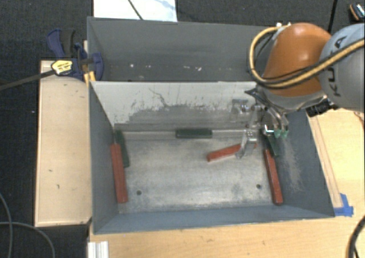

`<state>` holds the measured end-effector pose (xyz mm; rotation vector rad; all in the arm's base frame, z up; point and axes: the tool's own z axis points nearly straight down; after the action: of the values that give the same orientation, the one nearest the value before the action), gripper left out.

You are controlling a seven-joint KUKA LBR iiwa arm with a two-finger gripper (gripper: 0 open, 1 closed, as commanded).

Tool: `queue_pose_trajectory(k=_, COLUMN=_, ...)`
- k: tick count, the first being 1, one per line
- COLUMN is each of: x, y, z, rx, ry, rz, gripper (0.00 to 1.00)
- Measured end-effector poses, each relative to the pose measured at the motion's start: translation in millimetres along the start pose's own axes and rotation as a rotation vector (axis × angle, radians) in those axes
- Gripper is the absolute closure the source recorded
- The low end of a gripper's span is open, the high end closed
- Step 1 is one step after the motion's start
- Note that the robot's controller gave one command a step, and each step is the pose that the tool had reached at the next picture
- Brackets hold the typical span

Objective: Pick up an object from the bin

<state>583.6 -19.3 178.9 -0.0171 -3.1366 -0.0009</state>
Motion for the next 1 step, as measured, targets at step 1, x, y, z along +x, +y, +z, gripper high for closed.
queue_pose_trajectory(k=1, x=0.8, y=-24.3, z=110.3, rx=0.000, ry=0.000, rz=-0.117, gripper=0.00)
